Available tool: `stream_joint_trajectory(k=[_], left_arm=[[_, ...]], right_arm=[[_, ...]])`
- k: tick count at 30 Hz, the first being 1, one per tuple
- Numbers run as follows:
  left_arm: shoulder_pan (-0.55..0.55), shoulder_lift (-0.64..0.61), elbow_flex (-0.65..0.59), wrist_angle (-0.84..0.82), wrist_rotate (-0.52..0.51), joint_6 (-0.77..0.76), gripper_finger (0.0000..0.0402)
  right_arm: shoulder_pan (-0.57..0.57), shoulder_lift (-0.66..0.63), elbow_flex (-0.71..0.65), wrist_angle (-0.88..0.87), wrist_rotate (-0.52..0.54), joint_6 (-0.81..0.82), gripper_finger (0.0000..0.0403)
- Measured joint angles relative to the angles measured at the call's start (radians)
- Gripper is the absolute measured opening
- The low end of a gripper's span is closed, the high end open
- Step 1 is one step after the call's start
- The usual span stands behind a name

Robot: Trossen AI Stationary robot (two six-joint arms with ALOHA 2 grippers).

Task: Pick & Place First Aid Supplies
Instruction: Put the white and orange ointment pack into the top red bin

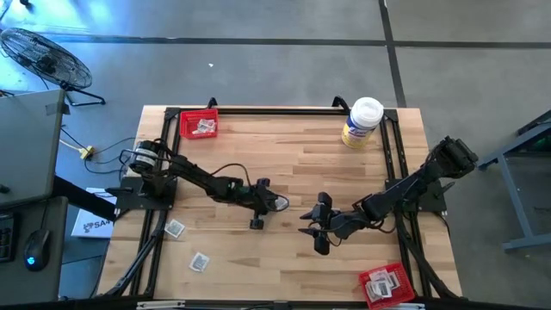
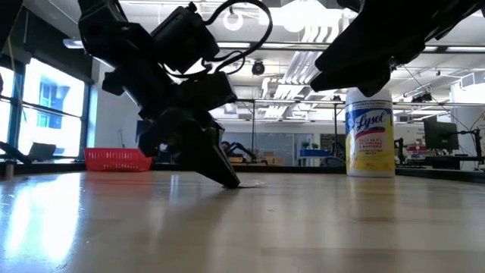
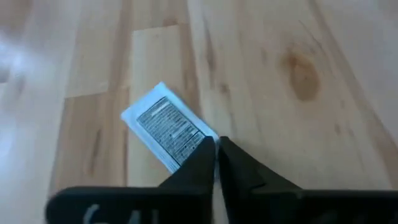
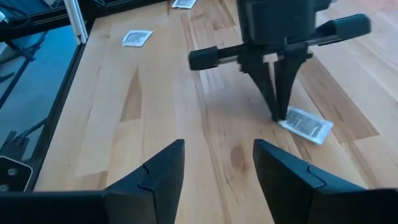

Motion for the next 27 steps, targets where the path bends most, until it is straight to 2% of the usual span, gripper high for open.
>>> stream_joint_trajectory(k=[5,8,15,22,27], left_arm=[[0.004,-0.001,0.001,-0.001,-0.052,-0.058,0.0005],[0.007,-0.044,-0.002,-0.022,-0.053,-0.077,0.0002],[0.043,-0.257,-0.006,-0.201,-0.118,-0.101,0.0001],[0.203,-0.481,-0.006,-0.52,-0.226,-0.146,0.0001],[0.397,-0.597,-0.006,-0.685,-0.358,-0.215,0.0001]], right_arm=[[0.0,0.0,0.0,0.0,-0.008,0.02,0.0184],[0.0,0.0,0.0,0.0,-0.017,0.04,0.0184],[0.015,0.0,0.0,0.003,-0.013,0.06,0.0184],[0.033,0.0,0.0,0.005,0.001,0.086,0.0185],[0.047,0.0,0.0,0.012,0.028,0.086,0.0184]])
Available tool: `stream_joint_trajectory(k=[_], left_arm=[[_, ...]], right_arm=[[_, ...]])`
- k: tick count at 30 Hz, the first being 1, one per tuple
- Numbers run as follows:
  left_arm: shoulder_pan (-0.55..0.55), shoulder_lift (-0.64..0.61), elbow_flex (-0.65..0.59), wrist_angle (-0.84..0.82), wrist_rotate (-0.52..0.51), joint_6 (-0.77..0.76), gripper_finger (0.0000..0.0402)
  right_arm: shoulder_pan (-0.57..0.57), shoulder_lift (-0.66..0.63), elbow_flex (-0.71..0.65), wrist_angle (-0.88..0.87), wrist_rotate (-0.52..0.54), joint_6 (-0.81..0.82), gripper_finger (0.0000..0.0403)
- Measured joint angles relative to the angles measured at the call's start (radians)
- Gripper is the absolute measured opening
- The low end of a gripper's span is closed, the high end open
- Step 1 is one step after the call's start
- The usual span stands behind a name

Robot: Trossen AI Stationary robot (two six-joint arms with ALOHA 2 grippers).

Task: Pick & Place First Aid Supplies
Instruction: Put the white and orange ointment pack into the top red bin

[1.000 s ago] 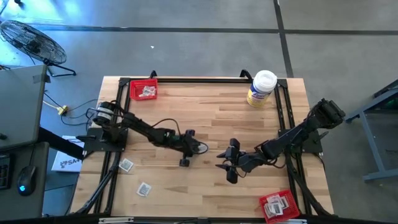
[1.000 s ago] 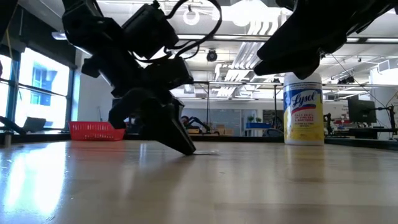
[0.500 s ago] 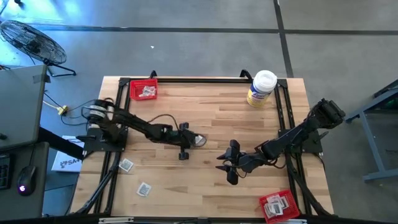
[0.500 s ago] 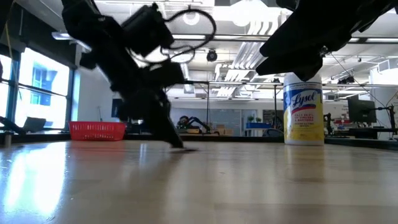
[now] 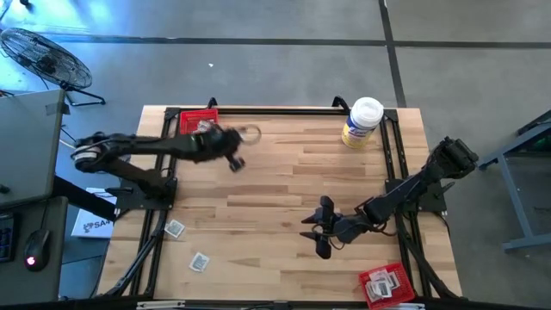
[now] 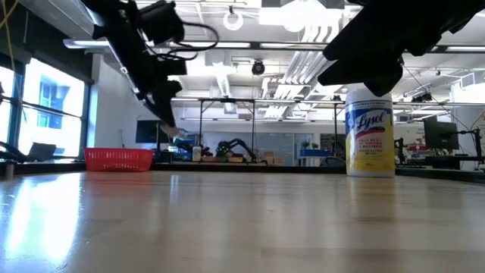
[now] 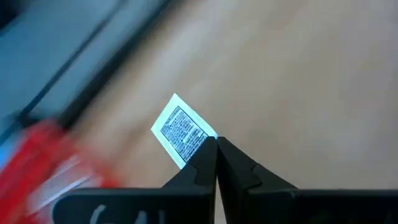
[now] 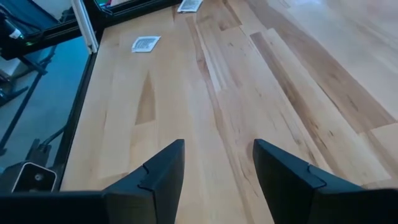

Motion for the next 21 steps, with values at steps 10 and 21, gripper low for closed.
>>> stream_joint_trajectory(k=[10,21], left_arm=[[0.457,0.019,0.002,-0.061,-0.032,-0.153,0.0001],[0.644,0.18,0.002,-0.047,0.05,-0.172,0.002]], right_arm=[[0.003,0.0,0.0,0.011,0.027,0.001,0.0185],[0.004,0.0,0.0,0.037,0.022,0.056,0.0185]])
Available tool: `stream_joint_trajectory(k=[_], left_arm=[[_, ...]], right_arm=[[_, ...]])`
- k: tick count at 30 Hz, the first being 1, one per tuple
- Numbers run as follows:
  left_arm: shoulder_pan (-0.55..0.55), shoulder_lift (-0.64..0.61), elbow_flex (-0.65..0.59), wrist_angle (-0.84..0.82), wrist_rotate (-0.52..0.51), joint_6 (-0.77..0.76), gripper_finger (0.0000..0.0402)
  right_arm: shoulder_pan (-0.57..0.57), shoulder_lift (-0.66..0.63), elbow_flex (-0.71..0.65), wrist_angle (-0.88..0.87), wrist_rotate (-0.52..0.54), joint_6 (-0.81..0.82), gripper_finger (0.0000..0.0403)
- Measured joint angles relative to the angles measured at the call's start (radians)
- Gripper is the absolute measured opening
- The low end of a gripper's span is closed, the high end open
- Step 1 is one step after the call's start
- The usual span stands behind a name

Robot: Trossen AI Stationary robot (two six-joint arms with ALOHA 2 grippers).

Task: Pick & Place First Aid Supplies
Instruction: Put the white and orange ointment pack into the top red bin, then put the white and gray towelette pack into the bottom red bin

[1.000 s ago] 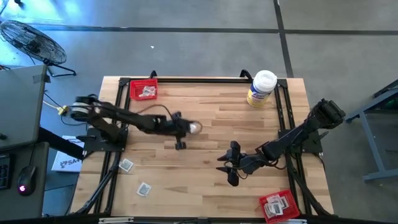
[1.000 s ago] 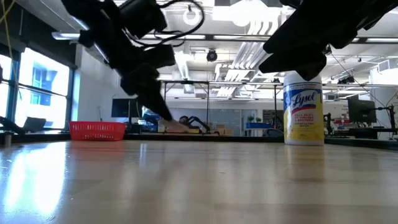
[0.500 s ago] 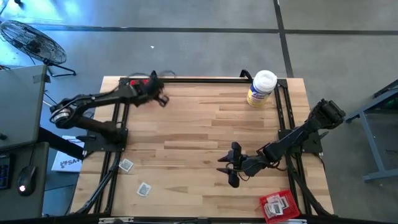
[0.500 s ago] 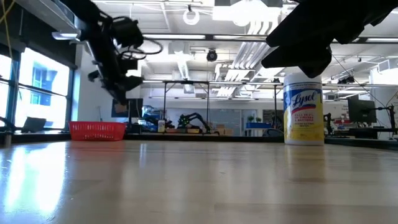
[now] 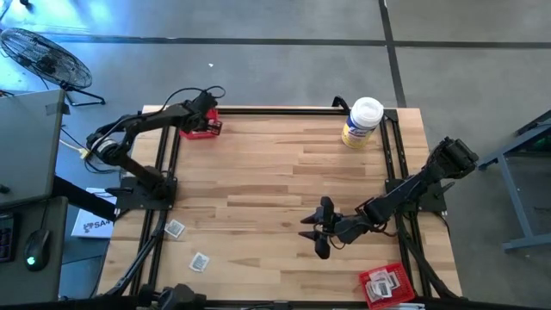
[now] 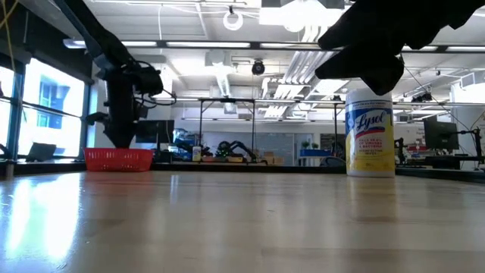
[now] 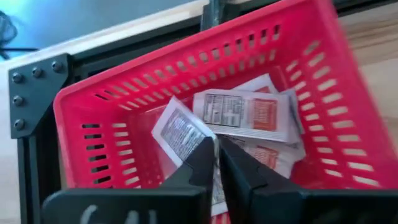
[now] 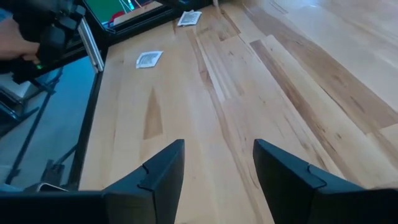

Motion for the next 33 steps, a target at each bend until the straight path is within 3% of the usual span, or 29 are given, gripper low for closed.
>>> stream_joint_trajectory(k=[9,15,18,22,27,33], left_arm=[[0.02,-0.087,0.001,-0.038,0.109,0.047,0.0132],[-0.106,-0.288,0.001,-0.175,0.208,0.049,0.0155],[-0.287,-0.382,0.002,-0.247,0.275,0.021,0.0155],[-0.626,-0.451,0.002,-0.303,0.344,-0.041,0.0156],[-1.015,-0.448,0.002,-0.396,0.387,-0.178,0.0156],[-1.352,-0.383,0.002,-0.5,0.39,-0.448,0.0156]], right_arm=[[0.0,0.0,0.0,0.002,-0.001,0.022,0.0185],[-0.007,0.0,0.0,0.001,0.006,0.013,0.0184],[-0.026,0.0,0.0,0.001,0.026,-0.014,0.0185],[-0.071,0.0,0.0,0.009,0.041,-0.051,0.0184],[-0.125,0.0,0.0,0.019,0.035,-0.088,0.0185],[-0.168,0.0,0.0,0.023,-0.004,-0.114,0.0184]])
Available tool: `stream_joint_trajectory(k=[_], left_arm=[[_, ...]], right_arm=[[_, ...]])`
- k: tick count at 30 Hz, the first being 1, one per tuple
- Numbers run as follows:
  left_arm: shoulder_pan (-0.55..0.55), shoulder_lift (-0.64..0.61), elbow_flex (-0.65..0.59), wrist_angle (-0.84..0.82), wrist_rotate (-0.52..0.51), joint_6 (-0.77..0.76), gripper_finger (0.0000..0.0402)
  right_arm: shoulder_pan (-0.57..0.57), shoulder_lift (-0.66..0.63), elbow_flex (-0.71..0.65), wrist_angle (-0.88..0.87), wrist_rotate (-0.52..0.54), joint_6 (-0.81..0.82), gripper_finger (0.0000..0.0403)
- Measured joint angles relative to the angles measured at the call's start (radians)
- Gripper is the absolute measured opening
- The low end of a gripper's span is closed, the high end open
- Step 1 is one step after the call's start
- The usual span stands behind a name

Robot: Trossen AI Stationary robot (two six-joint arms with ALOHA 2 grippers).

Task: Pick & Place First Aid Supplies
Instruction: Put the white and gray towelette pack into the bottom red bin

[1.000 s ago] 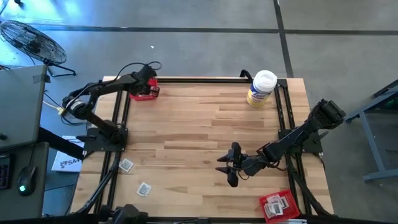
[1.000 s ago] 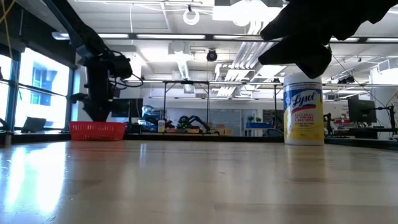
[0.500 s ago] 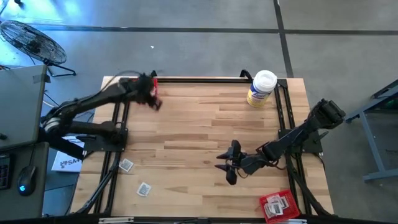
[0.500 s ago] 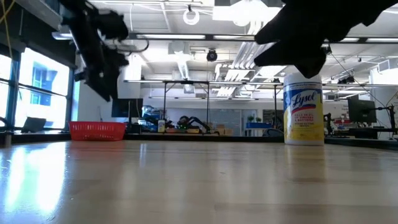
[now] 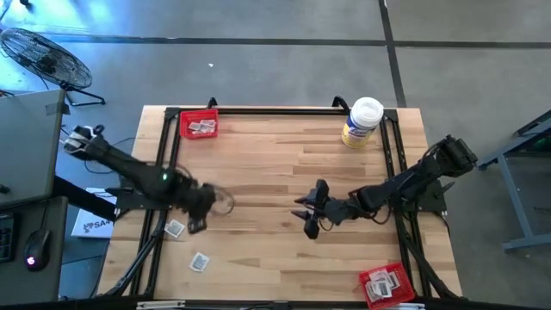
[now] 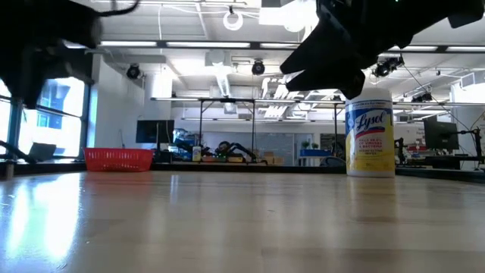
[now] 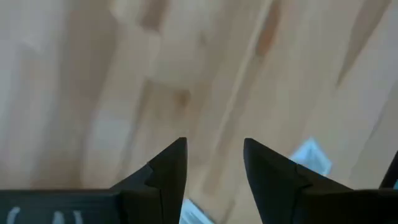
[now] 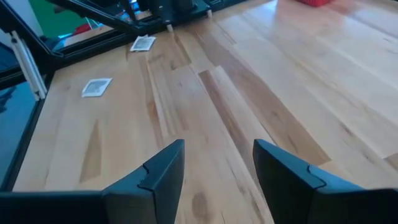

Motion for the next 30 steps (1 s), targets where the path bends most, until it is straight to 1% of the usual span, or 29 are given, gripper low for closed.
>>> stream_joint_trajectory(k=[2,5,8,10,11,15,16,17,20,22,24,30], left_arm=[[-0.083,0.034,0.0,-0.013,0.019,-0.078,0.0156],[-0.177,0.096,-0.001,-0.058,0.104,-0.196,0.0156],[-0.234,0.157,-0.033,-0.061,0.197,-0.29,0.0156],[-0.251,0.199,-0.063,-0.056,0.223,-0.315,0.0156],[-0.249,0.22,-0.076,-0.062,0.216,-0.318,0.0156],[-0.246,0.277,-0.104,-0.058,0.125,-0.319,0.0156],[-0.246,0.289,-0.106,-0.052,0.119,-0.318,0.0156],[-0.246,0.299,-0.111,-0.041,0.127,-0.321,0.0156],[-0.247,0.326,-0.125,-0.001,0.215,-0.327,0.0156],[-0.248,0.346,-0.126,0.007,0.23,-0.326,0.0156],[-0.247,0.356,-0.127,0.012,0.205,-0.317,0.0156],[-0.248,0.36,-0.116,0.149,0.095,-0.226,0.0156]], right_arm=[[-0.009,0.0,0.0,0.004,-0.009,-0.016,0.0185],[-0.017,0.0,0.0,0.006,-0.022,-0.024,0.0185],[-0.017,0.0,0.0,0.006,-0.025,-0.03,0.0184],[-0.017,0.0,0.0,0.006,-0.026,-0.041,0.0184],[-0.017,0.0,0.0,0.006,-0.026,-0.045,0.0185],[-0.018,0.0,0.0,0.008,-0.026,-0.05,0.0185],[-0.018,0.0,0.0,0.01,-0.026,-0.051,0.0184],[-0.018,0.0,0.0,0.011,-0.026,-0.051,0.0184],[-0.018,0.0,0.0,0.012,-0.027,-0.043,0.0185],[-0.018,0.0,0.0,0.012,-0.027,-0.043,0.0185],[-0.018,0.0,0.0,0.013,-0.026,-0.043,0.0185],[-0.026,0.0,0.0,0.02,-0.026,-0.041,0.0185]])
